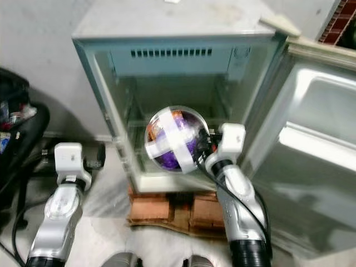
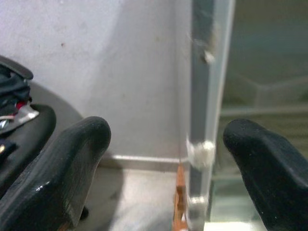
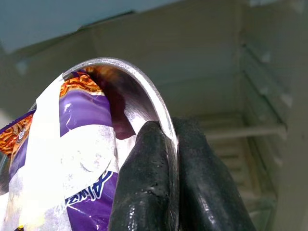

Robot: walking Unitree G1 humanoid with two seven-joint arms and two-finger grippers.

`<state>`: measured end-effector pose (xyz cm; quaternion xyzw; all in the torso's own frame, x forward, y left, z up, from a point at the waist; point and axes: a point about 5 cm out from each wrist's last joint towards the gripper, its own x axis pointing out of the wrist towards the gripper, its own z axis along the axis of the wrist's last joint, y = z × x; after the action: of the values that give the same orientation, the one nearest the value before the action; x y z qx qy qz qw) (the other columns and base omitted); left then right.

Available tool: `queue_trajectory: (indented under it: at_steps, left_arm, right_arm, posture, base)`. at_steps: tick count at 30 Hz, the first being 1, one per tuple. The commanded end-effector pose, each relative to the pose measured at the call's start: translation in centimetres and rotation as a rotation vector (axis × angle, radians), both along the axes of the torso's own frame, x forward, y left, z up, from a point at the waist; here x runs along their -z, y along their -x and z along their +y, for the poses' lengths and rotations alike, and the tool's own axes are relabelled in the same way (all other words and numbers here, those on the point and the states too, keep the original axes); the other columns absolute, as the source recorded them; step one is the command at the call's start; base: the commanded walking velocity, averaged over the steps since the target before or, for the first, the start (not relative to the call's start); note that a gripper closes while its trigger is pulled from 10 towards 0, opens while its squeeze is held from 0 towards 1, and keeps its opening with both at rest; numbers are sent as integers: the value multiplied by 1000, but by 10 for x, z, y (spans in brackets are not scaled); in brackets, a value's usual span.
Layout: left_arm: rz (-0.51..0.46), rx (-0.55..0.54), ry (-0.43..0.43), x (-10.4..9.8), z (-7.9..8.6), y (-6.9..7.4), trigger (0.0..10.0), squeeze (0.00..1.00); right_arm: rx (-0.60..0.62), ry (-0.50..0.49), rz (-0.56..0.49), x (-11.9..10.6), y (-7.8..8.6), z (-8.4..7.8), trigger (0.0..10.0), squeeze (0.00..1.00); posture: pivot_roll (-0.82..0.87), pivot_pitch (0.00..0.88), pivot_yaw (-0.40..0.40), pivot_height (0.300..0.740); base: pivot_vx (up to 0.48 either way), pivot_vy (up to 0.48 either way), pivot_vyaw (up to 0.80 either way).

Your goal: Restocking fridge

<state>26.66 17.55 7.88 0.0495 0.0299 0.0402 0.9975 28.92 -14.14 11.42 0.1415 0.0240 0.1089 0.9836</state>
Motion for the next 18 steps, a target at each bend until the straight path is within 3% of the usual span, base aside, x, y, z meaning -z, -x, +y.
queue_trajectory:
  at_steps: [1, 14, 18]
  left_arm:
    - [7, -27, -20, -1, 8, 0, 10000, 0]
    - [7, 10, -29, -2, 7, 6, 10000, 0]
    - [1, 23, -30, -3, 7, 6, 10000, 0]
  right_arm:
    - [-19, -15, -26, -6, -2, 8, 10000, 0]
    - [107, 44, -25, -4, -5, -7, 10000, 0]
    - [106, 43, -23, -4, -5, -7, 10000, 0]
  posture:
    - [89, 77, -19, 740]
    - [94, 85, -20, 740]
    - [93, 87, -20, 740]
  base:
    - [0, 0, 0]
    - [0, 0, 0]
    - [276, 0, 0]
